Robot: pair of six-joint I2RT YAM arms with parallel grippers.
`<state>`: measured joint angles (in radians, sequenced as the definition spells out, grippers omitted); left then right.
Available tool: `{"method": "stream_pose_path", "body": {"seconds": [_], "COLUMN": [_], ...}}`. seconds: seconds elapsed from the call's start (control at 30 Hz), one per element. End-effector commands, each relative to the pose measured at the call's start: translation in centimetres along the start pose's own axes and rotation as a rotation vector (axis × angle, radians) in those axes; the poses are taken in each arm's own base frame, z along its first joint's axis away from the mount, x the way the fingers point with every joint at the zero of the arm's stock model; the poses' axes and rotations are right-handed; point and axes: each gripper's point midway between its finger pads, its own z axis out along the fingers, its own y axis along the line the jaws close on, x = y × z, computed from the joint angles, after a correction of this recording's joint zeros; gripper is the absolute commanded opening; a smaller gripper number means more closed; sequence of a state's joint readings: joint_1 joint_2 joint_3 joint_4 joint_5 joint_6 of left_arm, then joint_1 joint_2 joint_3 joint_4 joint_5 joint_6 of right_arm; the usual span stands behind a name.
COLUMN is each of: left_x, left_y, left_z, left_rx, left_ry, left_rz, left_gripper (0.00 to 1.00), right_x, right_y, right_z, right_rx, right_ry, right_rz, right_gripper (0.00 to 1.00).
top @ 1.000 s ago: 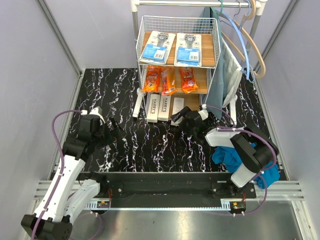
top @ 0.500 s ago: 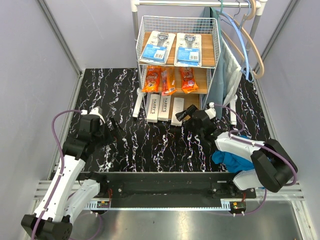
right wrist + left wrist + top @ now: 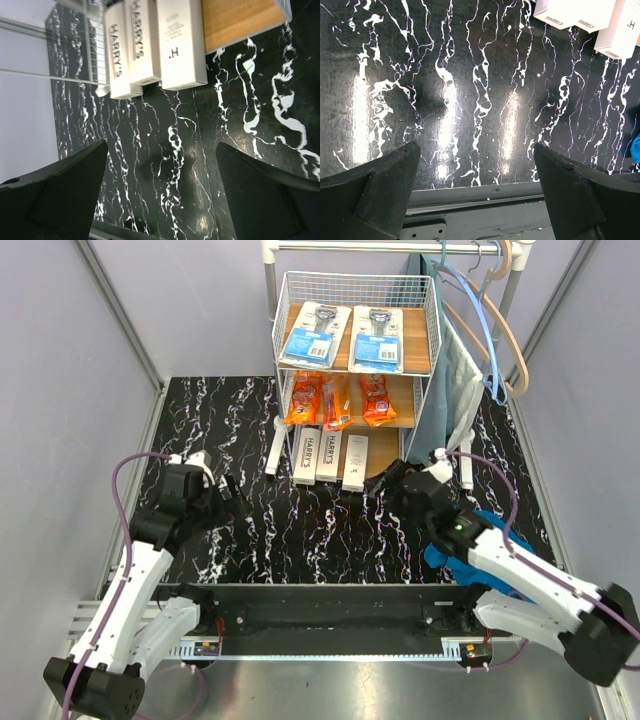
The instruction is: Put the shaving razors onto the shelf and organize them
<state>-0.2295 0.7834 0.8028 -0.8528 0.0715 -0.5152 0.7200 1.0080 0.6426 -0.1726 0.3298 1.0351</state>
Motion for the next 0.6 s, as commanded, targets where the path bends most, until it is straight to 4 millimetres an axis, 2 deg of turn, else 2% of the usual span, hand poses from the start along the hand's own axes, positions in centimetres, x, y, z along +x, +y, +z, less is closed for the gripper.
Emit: {"method": "stream_pose_path", "body": {"seconds": [0.0, 0.03, 0.07, 0.23, 0.33, 0.57], "left_x": [-2.3, -2.4, -2.6, -2.8, -2.8, -3.4], "left_y": [-0.9, -1.0, -1.0, -1.0, -1.0, -1.3], "left_z": [-0.9, -0.9, -1.1, -1.2, -1.3, -2.0], "left_rx": [0.021, 0.02, 0.021, 0.015, 0.016, 0.035], "left_ry": [-0.064, -0.064, -0.069, -0.076, -0.077, -0.112], "left_rz": [0.051, 0.054, 0.057, 0.058, 0.059, 0.087], "left_gripper": [0.99, 0.99, 0.99, 0.99, 0.99, 0.99], "right_x": [-4.1, -4.3, -5.4, -7.7, -8.1, -7.8], "right_y": [0.6, -0.2, 0.7, -0.1, -1.0, -1.7], "right_z": [-4.6, -5.3, -6.5, -9.5, -10.4, -10.2], "right_rx": [0.041, 0.077, 0.057, 0.106, 0.117, 0.117], "right_ry": [-0.092, -0.089, -0.108, -0.155, -0.174, -0.182], "right_rz": [-0.11, -0.137, -0.155, -0.22, -0.226, -0.24], "right_gripper": [1.0, 1.0, 1.0, 1.0, 1.0, 1.0]}}
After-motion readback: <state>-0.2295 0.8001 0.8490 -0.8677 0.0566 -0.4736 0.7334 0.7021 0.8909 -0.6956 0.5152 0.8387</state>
